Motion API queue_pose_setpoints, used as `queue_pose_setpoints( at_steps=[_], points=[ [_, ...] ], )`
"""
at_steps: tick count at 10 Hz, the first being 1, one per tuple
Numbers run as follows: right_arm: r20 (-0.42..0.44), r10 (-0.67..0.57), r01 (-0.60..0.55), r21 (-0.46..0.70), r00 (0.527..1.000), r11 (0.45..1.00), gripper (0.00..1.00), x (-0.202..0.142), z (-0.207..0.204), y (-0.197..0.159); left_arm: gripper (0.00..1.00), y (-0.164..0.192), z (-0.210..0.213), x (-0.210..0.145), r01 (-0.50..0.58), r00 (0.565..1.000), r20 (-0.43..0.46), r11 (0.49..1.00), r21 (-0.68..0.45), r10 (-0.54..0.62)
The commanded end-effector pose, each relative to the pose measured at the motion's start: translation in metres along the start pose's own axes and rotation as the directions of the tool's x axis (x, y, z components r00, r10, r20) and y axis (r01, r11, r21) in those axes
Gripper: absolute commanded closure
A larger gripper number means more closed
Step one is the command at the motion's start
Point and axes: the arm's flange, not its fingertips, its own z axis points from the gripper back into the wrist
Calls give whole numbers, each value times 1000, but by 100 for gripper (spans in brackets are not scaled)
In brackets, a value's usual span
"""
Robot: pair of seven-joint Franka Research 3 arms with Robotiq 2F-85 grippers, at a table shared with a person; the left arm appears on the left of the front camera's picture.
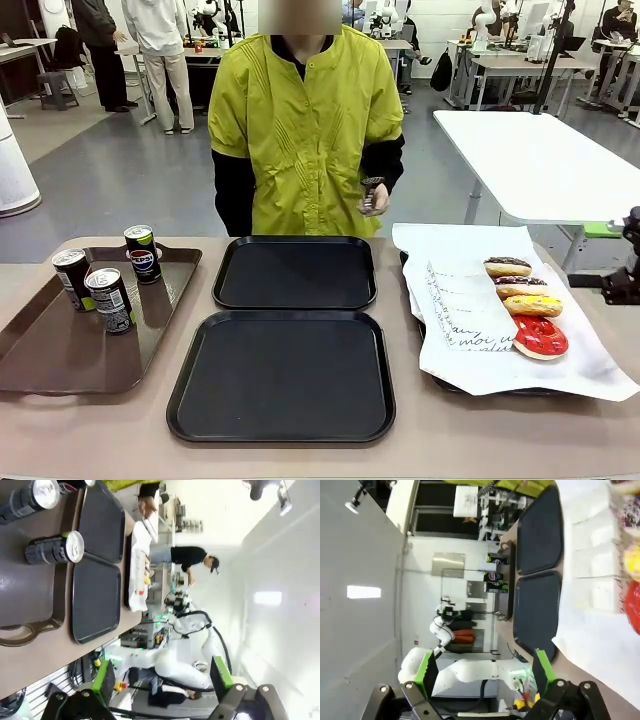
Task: Set up donuts and drinks on trays.
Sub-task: Pick up one Pepsi coke and place it on the Flat Tray.
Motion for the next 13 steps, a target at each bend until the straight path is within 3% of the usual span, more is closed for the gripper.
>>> queue_pose_setpoints(
  at_steps=[1, 3, 6, 7, 8, 13],
  points=[
    [14, 24, -24, -25, 1000, 999, 0, -51, 3, -1, 0, -18, 8, 3, 45, 999, 18, 999, 18, -45],
    [46, 36, -34, -39, 998, 999, 0, -61, 21, 3, 0, -24, 20, 2, 66, 998, 9, 995, 72, -67],
    [25, 59, -57, -65, 998, 996, 0, -72, 30, 25, 0, -25, 25, 6, 94, 996, -11, 982, 163, -94],
    [-10, 78, -79, -85, 997, 993, 0, -76, 27, 33, 0, -30, 22, 7, 49, 999, 19, 994, 95, -51],
    [47, 51, -49, -51, 998, 998, 0, -32, 57, 18, 0, -30, 22, 7, 49, 999, 19, 994, 95, -51],
    [47, 51, -49, -51, 998, 998, 0, -32, 57, 18, 0, -30, 22, 7, 49, 999, 19, 994, 95, -51]
  ],
)
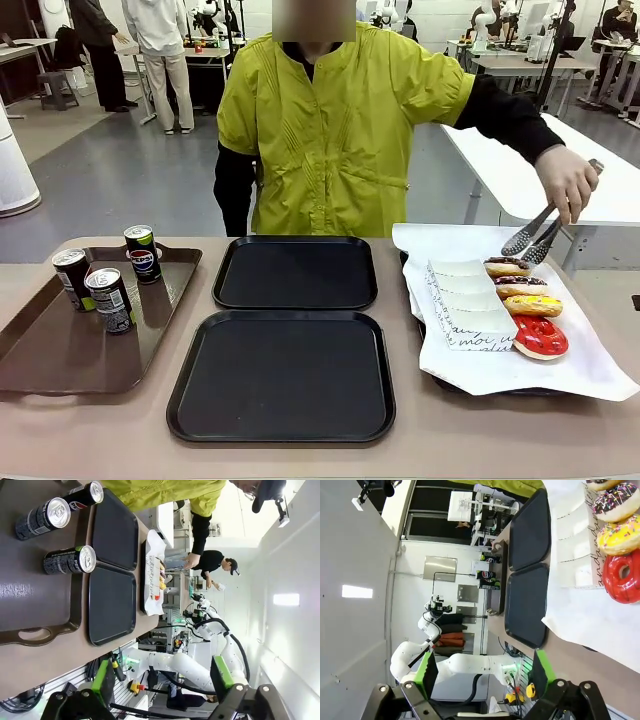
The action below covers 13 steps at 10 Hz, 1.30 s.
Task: Set up donuts and drinks on trays.
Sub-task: Pick up one Pepsi coke and place it on the Flat Tray.
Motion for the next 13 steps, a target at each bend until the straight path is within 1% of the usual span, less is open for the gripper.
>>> queue_pose_setpoints(
  at_steps=[1, 9, 10, 11, 12, 13],
  points=[
    [16, 11, -11, 4, 1000, 1000, 0, 2, 1, 1, 0, -1, 0, -1, -7, 1000, 4, 1000, -13, 7],
    [16, 11, -11, 4, 1000, 1000, 0, 2, 1, 1, 0, 1, 0, 0, -2, 1000, -1, 1000, 0, 2],
    [16, 11, -11, 4, 1000, 1000, 0, 2, 1, 1, 0, -28, -12, 18, 52, 999, -7, 998, 39, -51],
    [16, 11, -11, 4, 1000, 1000, 0, 2, 1, 1, 0, -51, -21, 25, 75, 997, -43, 989, 124, -70],
    [16, 11, -11, 4, 1000, 1000, 0, 2, 1, 1, 0, -71, -33, 33, 110, 992, -82, 969, 220, -94],
    [16, 11, -11, 4, 1000, 1000, 0, 2, 1, 1, 0, -93, -53, 47, 166, 980, -159, 925, 342, -117]
  ],
)
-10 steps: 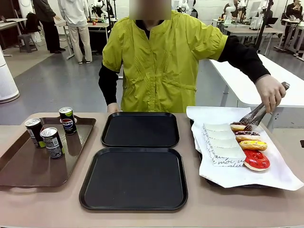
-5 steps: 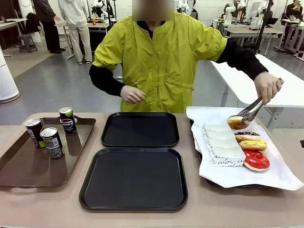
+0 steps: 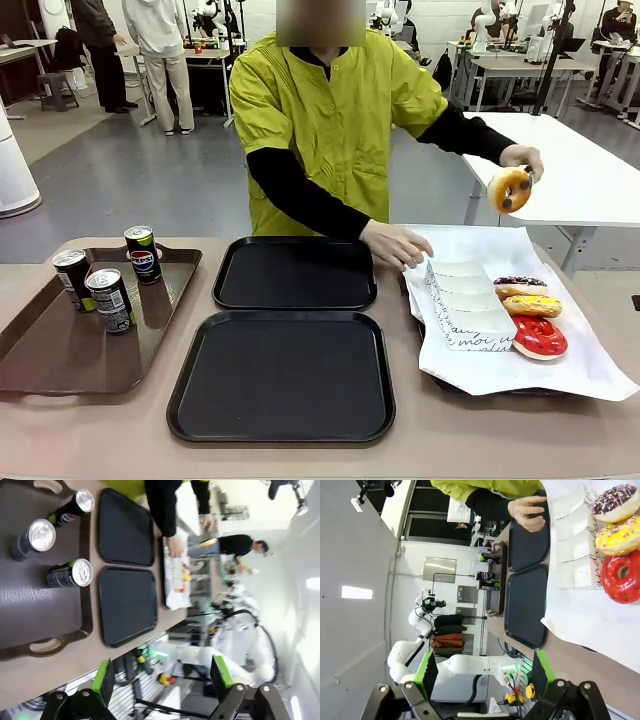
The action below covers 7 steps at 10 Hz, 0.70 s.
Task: Set up donuts and drinks on trays.
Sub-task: Pick up one Pepsi coke and place it on the Flat Tray.
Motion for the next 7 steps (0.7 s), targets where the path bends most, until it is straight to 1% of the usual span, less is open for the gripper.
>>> queue_pose_setpoints(
  at_steps=[1, 2, 3, 4, 5, 6, 7],
  points=[
    [11, 10, -10, 7, 1000, 1000, 0, 2, -1, 1, 0, -32, -29, 17, 62, 989, -143, 957, 282, -22],
    [11, 10, -10, 7, 1000, 1000, 0, 2, -1, 1, 0, -45, -56, 19, 118, 973, -230, 899, 423, -20],
    [11, 10, -10, 7, 1000, 1000, 0, 2, -1, 1, 0, -56, -89, 19, 154, 968, -251, 834, 529, -19],
    [11, 10, -10, 7, 1000, 1000, 0, 2, -1, 1, 0, -64, -125, 23, 183, 968, -247, 764, 619, -32],
    [11, 10, -10, 7, 1000, 1000, 0, 2, -1, 1, 0, -66, -154, 30, 179, 977, -209, 706, 686, -45],
    [11, 10, -10, 7, 1000, 1000, 0, 2, -1, 1, 0, -62, -178, 26, 164, 982, -183, 671, 723, -43],
    [11, 10, -10, 7, 1000, 1000, 0, 2, -1, 1, 0, -58, -199, 25, 172, 984, -167, 643, 746, -69]
  ],
)
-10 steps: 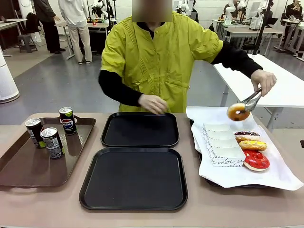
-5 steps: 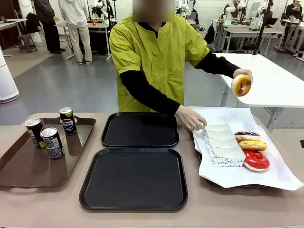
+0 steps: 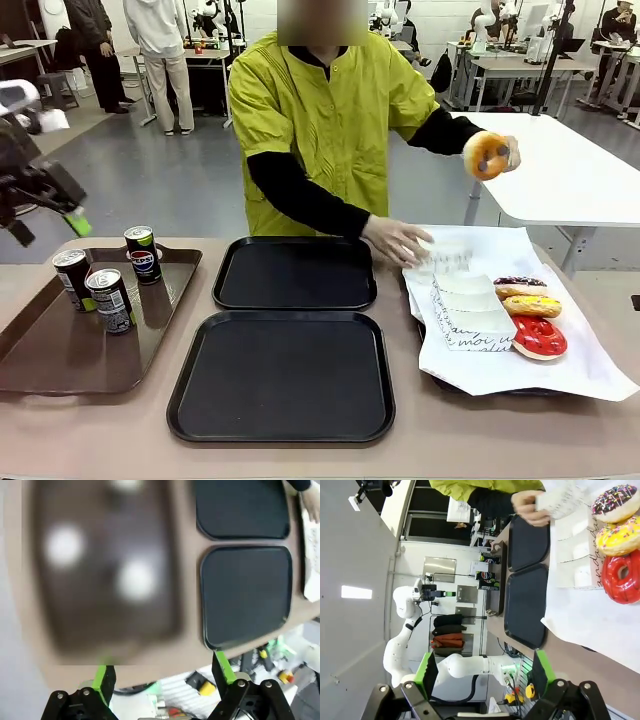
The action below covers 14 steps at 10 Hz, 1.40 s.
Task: Set up donuts and drinks on trays.
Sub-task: Pick up one Pepsi coke and place it on the Flat Tray.
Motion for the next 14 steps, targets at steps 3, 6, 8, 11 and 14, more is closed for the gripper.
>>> queue_pose_setpoints(
  at_steps=[3, 6, 8, 11, 14],
  points=[
    [12, 10, -10, 9, 1000, 1000, 0, 2, -1, 0, 0, -14, -58, 18, -40, 998, 51, 987, 157, 32],
    [12, 10, -10, 9, 1000, 1000, 0, 2, -1, 0, 0, -14, -61, 18, -7, 999, 48, 991, 135, 0],
    [12, 10, -10, 9, 1000, 1000, 0, 2, -1, 0, 0, -14, -61, 18, -7, 999, 48, 991, 135, 0],
    [12, 10, -10, 9, 1000, 1000, 0, 2, -1, 0, 0, -12, -64, 21, 2, 999, 49, 990, 143, -9],
    [12, 10, -10, 9, 1000, 1000, 0, 2, -1, 0, 0, -14, -88, 27, -8, 995, 95, 959, 285, -20]
  ],
)
